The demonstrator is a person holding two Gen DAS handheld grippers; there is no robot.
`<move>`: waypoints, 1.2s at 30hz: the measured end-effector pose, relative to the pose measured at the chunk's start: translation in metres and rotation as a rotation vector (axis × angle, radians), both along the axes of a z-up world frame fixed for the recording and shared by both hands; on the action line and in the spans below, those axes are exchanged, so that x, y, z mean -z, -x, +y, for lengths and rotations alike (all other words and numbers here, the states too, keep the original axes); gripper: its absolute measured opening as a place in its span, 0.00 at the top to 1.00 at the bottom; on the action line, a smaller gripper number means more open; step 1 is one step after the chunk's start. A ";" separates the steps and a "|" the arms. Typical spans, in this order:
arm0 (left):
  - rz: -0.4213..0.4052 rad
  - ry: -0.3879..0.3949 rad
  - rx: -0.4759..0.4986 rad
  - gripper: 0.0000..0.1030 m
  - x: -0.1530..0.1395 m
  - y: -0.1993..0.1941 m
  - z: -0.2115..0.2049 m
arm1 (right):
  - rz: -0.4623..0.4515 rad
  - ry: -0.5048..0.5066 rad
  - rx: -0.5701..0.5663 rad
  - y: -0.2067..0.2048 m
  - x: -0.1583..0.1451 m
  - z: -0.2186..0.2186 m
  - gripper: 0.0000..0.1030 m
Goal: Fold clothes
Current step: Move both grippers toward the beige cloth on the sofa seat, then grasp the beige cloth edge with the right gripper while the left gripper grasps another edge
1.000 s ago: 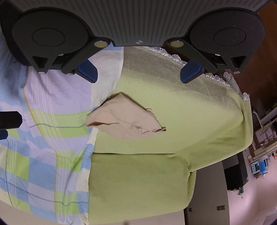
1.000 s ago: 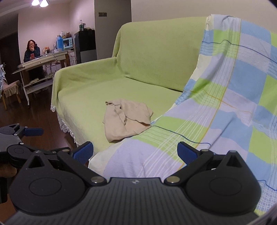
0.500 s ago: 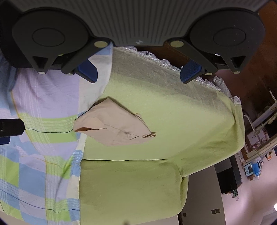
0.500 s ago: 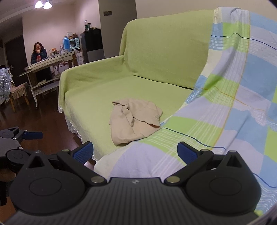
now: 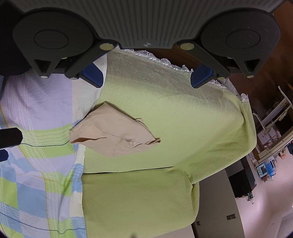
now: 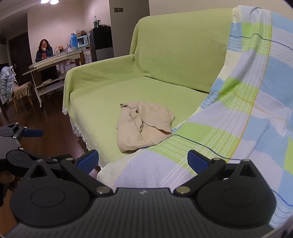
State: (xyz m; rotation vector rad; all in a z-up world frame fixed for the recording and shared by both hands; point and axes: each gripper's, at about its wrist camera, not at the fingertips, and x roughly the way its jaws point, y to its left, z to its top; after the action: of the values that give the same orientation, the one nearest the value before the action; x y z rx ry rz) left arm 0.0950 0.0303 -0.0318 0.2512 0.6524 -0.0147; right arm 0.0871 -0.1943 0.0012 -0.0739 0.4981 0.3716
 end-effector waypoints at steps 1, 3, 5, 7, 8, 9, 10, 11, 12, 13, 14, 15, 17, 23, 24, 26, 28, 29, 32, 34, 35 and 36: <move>0.002 0.003 0.005 0.01 0.000 -0.003 0.001 | -0.001 0.001 -0.003 0.003 0.003 0.000 0.01; 0.007 0.015 0.026 0.01 0.003 -0.014 0.009 | 0.006 0.025 -0.048 -0.009 0.004 0.007 0.01; 0.007 0.030 0.058 0.01 0.004 -0.026 0.019 | 0.000 0.063 -0.097 -0.019 0.005 0.014 0.01; 0.007 0.027 0.083 0.01 0.006 -0.042 0.029 | -0.007 0.113 -0.145 -0.032 0.006 0.023 0.01; 0.005 0.022 0.090 0.01 0.008 -0.050 0.035 | -0.010 0.136 -0.165 -0.039 0.007 0.028 0.01; -0.005 0.026 0.103 0.01 0.009 -0.059 0.040 | -0.012 0.159 -0.183 -0.047 0.009 0.032 0.01; -0.013 0.032 0.112 0.01 0.010 -0.065 0.043 | -0.012 0.179 -0.201 -0.056 0.011 0.037 0.01; -0.029 0.045 0.118 0.01 0.012 -0.076 0.049 | -0.004 0.190 -0.215 -0.067 0.014 0.042 0.02; -0.044 0.059 0.124 0.01 0.014 -0.086 0.054 | 0.003 0.201 -0.229 -0.078 0.016 0.046 0.04; -0.050 0.067 0.128 0.01 0.017 -0.093 0.057 | 0.011 0.212 -0.243 -0.088 0.019 0.051 0.08; -0.055 0.075 0.131 0.01 0.020 -0.100 0.059 | 0.017 0.213 -0.249 -0.094 0.021 0.052 0.10; -0.060 0.082 0.134 0.01 0.022 -0.107 0.062 | 0.041 0.219 -0.267 -0.110 0.027 0.063 0.17; -0.057 0.078 0.138 0.01 0.031 -0.117 0.062 | 0.054 0.234 -0.284 -0.133 0.033 0.075 0.26; -0.019 0.148 0.172 0.01 0.052 -0.138 0.062 | 0.132 0.298 -0.323 -0.179 0.064 0.108 0.47; -0.017 0.146 0.186 0.01 0.055 -0.139 0.059 | 0.152 0.292 -0.327 -0.183 0.068 0.111 0.65; -0.014 0.142 0.222 0.01 0.057 -0.141 0.054 | 0.160 0.272 -0.325 -0.189 0.069 0.108 0.84; -0.013 0.139 0.266 0.01 0.056 -0.143 0.048 | 0.140 0.234 -0.321 -0.190 0.060 0.098 0.97; -0.028 0.131 0.294 0.01 0.053 -0.143 0.044 | 0.131 0.210 -0.323 -0.189 0.053 0.092 0.97; -0.069 0.098 0.364 0.01 0.045 -0.140 0.035 | 0.089 0.157 -0.306 -0.181 0.027 0.074 0.97; -0.111 0.057 0.425 0.01 0.037 -0.140 0.024 | 0.052 0.111 -0.291 -0.174 -0.008 0.047 0.97; -0.134 0.035 0.460 0.01 0.032 -0.140 0.017 | 0.044 0.106 -0.290 -0.171 -0.014 0.042 0.97; -0.151 0.022 0.484 0.01 0.029 -0.140 0.009 | 0.026 0.096 -0.286 -0.160 -0.030 0.028 0.97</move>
State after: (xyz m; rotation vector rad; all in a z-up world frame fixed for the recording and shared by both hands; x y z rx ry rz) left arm 0.2346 0.0394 -0.0612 0.3806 0.4292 -0.4628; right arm 0.2467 -0.1660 0.0313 -0.2356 0.5322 0.6294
